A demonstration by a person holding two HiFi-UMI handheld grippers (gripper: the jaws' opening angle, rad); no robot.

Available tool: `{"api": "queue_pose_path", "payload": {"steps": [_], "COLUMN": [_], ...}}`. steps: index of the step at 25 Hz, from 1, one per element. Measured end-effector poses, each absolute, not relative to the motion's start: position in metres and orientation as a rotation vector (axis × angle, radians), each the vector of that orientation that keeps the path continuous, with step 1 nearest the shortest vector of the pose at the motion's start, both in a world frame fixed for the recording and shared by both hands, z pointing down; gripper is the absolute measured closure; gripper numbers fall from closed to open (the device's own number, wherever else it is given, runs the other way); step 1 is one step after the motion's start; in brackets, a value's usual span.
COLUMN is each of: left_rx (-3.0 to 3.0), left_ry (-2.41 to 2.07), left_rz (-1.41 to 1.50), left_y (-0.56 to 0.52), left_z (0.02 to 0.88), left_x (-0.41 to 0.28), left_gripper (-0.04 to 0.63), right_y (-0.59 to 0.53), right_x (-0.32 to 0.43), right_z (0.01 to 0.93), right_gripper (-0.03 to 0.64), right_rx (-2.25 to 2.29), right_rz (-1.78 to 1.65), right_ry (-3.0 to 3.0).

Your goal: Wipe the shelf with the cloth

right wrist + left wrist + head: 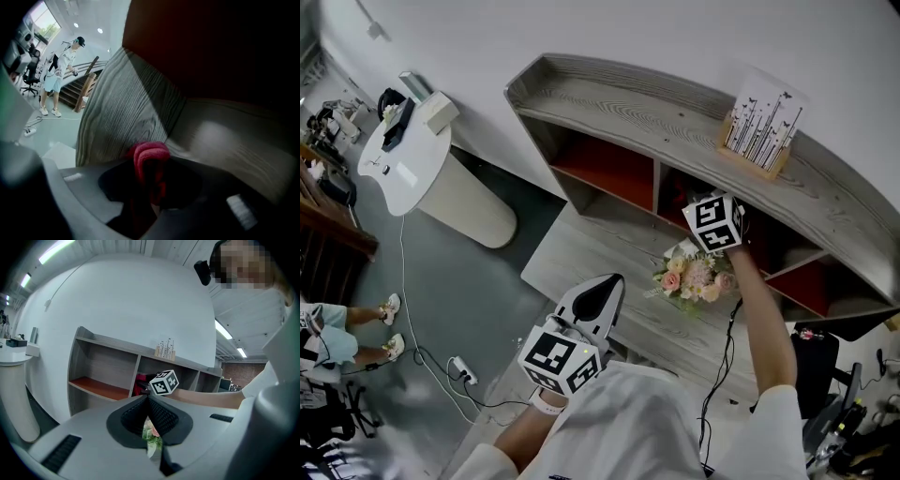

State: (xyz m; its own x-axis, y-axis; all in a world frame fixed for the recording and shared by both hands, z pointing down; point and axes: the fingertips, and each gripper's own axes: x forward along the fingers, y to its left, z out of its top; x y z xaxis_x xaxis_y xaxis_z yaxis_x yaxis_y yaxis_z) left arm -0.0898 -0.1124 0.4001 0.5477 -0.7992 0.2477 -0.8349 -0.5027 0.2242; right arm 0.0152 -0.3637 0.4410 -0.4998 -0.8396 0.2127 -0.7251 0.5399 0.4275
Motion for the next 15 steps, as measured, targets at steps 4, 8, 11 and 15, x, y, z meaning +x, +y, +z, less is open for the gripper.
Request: {"api": "queue_pose_path", "payload": {"steps": [4,8,11,15], "left_rx": [2.465,2.456,2.459,2.461], "left_ry": [-1.361,-1.363,-1.355,-1.343], "left_rz": [0.149,0.146,0.144,0.147], "left_y": [-0.107,-0.104,-0.103,-0.101], "left_z": [0.398,0.4,0.4,0.401], "left_x": [-0.093,-0.092,-0.088,-0.084], "left_gripper": [0.589,0.589,0.589,0.589], "right_y": [-0.357,-0.351,-0.344,-0.34], "right_x": [0.012,0.007,0.004,0.005], "right_z": [0.458,0.463,0.465,0.469], "right_gripper": [0.495,0.495,0.494,0.495], "right_rx": [1.21,1.15,1.108,1.066], "right_rz": [-0.34,-0.298,-0.234,-0.103], "right_ry": [-2.349,-2.369,-2.419,-2.486]}}
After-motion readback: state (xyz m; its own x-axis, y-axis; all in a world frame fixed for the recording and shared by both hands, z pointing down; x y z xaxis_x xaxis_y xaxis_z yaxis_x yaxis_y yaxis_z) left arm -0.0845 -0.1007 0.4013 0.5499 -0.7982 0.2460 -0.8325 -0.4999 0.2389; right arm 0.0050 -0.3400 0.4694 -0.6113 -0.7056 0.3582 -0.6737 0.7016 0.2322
